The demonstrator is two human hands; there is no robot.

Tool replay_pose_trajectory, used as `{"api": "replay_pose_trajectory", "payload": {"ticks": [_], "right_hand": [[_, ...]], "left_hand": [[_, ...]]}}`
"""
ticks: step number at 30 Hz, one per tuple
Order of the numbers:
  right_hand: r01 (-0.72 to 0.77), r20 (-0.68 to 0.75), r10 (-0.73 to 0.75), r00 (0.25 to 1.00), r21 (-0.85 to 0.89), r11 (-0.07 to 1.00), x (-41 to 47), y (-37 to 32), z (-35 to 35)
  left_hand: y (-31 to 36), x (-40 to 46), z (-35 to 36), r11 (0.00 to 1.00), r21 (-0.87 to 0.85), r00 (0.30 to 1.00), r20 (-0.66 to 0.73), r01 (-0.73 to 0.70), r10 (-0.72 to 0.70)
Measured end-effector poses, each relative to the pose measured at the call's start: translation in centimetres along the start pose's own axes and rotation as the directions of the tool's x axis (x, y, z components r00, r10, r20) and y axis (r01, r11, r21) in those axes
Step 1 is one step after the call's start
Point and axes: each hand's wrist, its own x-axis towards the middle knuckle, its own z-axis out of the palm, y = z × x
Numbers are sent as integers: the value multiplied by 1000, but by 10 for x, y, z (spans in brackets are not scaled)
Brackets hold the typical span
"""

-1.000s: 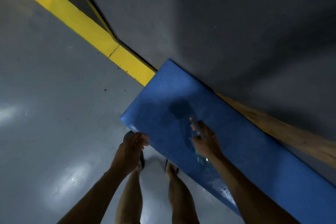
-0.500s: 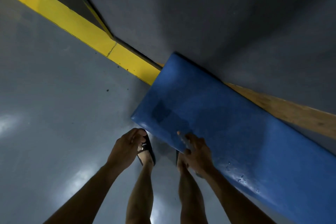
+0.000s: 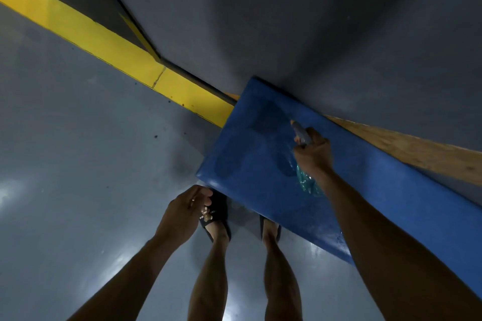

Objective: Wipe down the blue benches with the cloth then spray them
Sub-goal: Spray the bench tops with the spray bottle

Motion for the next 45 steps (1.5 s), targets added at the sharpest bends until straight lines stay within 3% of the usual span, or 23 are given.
{"api": "replay_pose_trajectory", "payload": {"ticks": [6, 11, 13, 17, 21, 25, 31, 34, 40, 45], "right_hand": [[33, 263, -41, 964, 34, 999, -60, 14, 33], [255, 427, -110, 898, -298, 920, -139, 27, 64], [287, 418, -138, 898, -317, 904, -158, 29, 73], [189, 411, -61, 910, -278, 942, -164, 27, 79], [34, 261, -22, 965, -42, 999, -126, 4, 64], [40, 107, -47, 993, 71, 997, -62, -27, 43], [12, -22, -10, 1000, 73, 997, 1, -55, 20], [-16, -16, 16, 1000, 17, 1000, 4, -51, 24], [43, 147, -59, 987, 111, 993, -18, -50, 36], [73, 87, -78, 993, 63, 995, -33, -51, 53]], "left_hand": [[-5, 1, -4, 1000, -4, 1000, -1, -11, 11], [-5, -2, -10, 1000, 5, 1000, 1, -26, 26], [-6, -2, -12, 1000, 3, 1000, -4, -24, 24], [-10, -4, -18, 1000, -8, 999, -11, -30, 30], [-12, -4, -22, 999, -17, 999, -2, -32, 32], [-13, -4, -23, 999, -23, 999, -4, -34, 33], [-12, -5, -22, 999, -7, 999, 4, -41, 41], [-14, -4, -23, 999, 14, 999, 0, -37, 37], [-14, -1, -26, 999, 12, 999, -7, -41, 41], [-16, -1, -30, 999, 9, 999, 4, -44, 44]]}}
